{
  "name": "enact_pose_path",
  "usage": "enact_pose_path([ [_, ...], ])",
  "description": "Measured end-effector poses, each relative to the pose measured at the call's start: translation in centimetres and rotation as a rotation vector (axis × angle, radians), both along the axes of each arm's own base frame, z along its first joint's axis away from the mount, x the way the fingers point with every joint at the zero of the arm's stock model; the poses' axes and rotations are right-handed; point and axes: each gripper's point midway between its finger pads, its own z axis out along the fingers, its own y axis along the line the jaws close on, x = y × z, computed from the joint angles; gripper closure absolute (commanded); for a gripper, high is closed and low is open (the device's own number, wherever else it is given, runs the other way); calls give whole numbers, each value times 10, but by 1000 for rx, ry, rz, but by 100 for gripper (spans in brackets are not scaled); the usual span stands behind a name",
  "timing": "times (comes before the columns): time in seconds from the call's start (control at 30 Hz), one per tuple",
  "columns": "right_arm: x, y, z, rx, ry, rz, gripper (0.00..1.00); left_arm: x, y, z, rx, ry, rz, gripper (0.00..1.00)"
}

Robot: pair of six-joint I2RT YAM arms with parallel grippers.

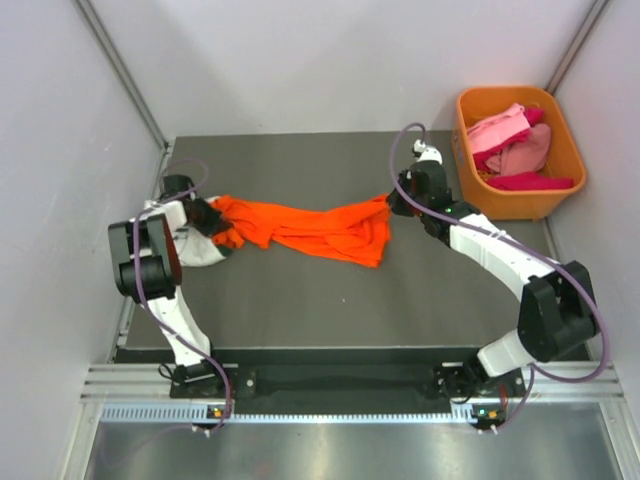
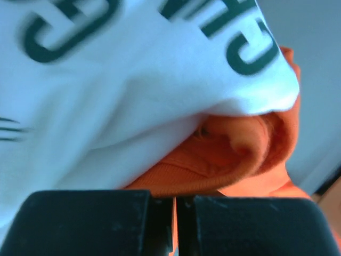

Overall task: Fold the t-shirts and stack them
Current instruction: Flatten the tshirt out

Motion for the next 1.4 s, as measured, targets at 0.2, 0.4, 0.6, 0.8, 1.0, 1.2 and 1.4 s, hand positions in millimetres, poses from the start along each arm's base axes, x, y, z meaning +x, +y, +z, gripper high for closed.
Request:
enact_pose_path([
  [0.2,6,-19,-3,-14,11,-35,100,2,-6,0,50,-25,-9,100],
  [0.4,21,-80,-1,7,28,-148,100,-1,-86,1,113,-43,-212,100],
  [0.6,23,-128,5,0,32,-231,100,-19,-109,7,107,-2,-296,100],
  [0.8,36,-124,46,18,5,-192,100,13,-109,71,88,-72,-313,100],
  [1.0,42,-110,140,73,-163,-96,100,56,-107,193,138,-309,-316,100],
  [1.2,-20,-101,215,104,-310,-8,100,13,-104,294,156,-487,-322,100],
  [1.4,-132,-102,307,125,-593,58,100,-78,-105,397,158,-748,-334,100],
])
